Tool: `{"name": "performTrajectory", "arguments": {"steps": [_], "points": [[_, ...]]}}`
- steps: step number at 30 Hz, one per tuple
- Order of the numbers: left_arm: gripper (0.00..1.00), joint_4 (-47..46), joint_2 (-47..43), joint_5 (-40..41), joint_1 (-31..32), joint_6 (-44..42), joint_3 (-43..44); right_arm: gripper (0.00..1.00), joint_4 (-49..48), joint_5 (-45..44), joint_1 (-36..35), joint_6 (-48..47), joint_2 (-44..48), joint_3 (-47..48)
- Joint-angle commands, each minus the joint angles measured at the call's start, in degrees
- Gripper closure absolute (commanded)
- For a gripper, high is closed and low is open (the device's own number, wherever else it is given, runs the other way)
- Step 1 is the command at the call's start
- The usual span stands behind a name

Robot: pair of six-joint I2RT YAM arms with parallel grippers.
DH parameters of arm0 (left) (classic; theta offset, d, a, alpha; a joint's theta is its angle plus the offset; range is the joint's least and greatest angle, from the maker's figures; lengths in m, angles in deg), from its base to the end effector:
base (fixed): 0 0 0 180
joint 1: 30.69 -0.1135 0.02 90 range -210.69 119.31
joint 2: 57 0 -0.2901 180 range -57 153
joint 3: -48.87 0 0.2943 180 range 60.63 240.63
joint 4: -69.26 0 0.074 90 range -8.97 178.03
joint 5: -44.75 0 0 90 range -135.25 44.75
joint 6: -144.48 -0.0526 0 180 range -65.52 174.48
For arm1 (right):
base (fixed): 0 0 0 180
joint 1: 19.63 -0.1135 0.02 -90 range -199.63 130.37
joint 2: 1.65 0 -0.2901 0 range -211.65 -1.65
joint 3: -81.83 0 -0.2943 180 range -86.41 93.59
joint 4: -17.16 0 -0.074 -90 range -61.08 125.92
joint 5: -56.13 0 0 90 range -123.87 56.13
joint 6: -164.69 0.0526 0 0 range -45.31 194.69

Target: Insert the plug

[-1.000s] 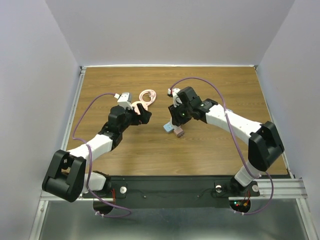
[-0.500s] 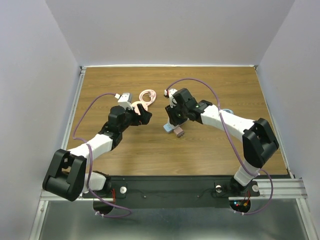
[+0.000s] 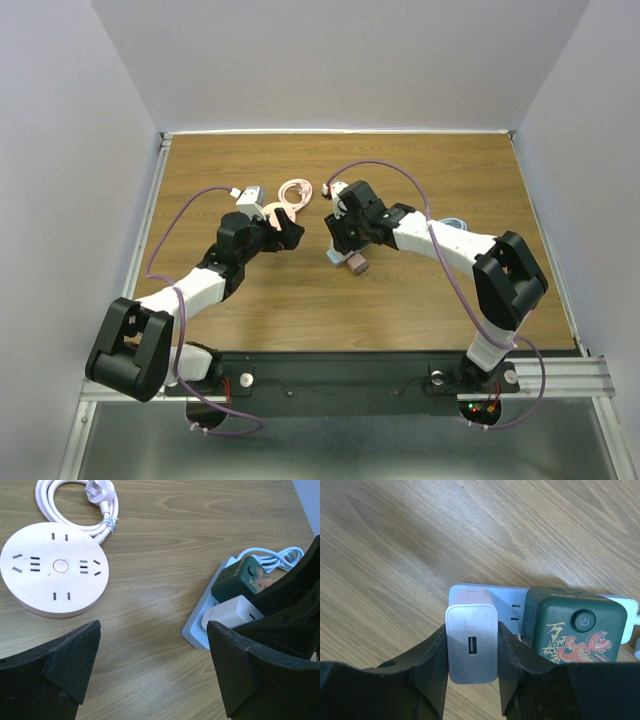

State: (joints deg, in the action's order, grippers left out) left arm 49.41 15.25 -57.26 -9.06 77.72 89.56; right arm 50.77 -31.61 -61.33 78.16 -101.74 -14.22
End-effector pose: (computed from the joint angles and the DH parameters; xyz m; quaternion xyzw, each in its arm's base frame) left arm 0.2796 -0.1227 0.2103 0.0552 0.7721 -0.3146 0.5493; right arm 0.3236 0.2911 0.2207 -0.3138 0.8848 0.1492 0.3105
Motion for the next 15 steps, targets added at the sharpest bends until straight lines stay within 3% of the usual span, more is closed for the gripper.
{"name": "performTrajectory", "arguments": {"steps": [1,15], "points": [[0.01,-1.6,-1.5,-0.6,-0.2,0.0,-0.5,0.99,-2.7,-1.9,-0.8,0.5,0.9,-0.6],[0.01,-1.7,-0.6,-1.5,-0.2,0.0,-0.3,1.00,-2.7,-5.4,-1.2,1.0,3.3,-1.3]]}}
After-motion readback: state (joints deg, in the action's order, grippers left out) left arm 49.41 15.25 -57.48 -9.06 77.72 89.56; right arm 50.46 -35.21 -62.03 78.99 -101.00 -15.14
